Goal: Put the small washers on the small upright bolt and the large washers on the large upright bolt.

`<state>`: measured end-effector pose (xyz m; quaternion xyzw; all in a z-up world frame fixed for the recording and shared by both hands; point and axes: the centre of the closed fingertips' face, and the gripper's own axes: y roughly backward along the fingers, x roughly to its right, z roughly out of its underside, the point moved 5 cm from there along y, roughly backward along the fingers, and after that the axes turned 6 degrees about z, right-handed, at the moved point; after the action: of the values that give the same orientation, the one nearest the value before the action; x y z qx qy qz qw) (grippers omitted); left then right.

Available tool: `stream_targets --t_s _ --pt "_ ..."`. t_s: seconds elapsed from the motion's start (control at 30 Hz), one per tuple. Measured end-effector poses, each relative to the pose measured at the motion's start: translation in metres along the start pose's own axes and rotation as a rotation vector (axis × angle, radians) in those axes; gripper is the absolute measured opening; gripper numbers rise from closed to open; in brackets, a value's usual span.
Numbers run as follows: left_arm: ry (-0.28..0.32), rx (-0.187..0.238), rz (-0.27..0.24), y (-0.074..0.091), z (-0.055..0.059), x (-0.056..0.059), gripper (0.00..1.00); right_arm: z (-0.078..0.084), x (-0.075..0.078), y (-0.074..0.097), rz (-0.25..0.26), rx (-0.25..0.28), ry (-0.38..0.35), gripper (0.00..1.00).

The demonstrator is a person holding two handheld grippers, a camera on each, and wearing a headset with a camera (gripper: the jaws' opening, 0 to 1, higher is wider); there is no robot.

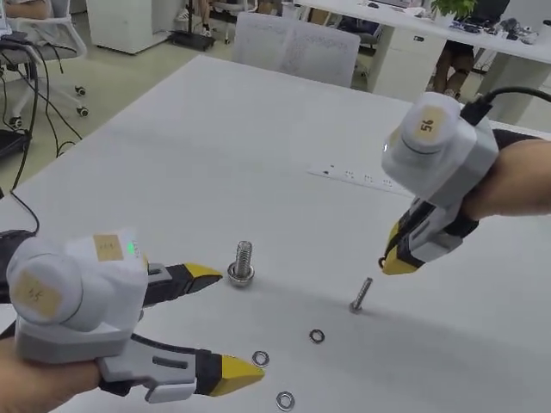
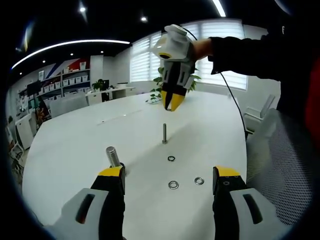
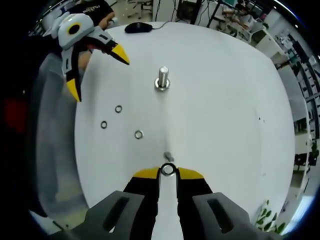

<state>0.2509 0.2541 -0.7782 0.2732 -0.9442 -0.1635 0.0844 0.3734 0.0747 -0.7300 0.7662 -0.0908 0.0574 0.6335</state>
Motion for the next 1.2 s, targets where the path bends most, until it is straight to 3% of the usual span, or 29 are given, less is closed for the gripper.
stream_targets --t_s 0.37,0.83,1.2 --pt "-0.001 -0.003 0.007 -0.003 0.002 0.0 0.71 0.001 0.003 -0.006 -0.011 -0.007 0.012 0.13" --pt "0.0 0.003 0.007 -0.005 0.001 -0.001 0.72 0.003 0.007 -0.028 -0.042 -0.034 0.021 0.13" --pt "-0.007 0.005 0.004 -0.005 0.0 -0.001 0.73 0.004 0.005 -0.033 -0.056 -0.042 0.015 0.13"
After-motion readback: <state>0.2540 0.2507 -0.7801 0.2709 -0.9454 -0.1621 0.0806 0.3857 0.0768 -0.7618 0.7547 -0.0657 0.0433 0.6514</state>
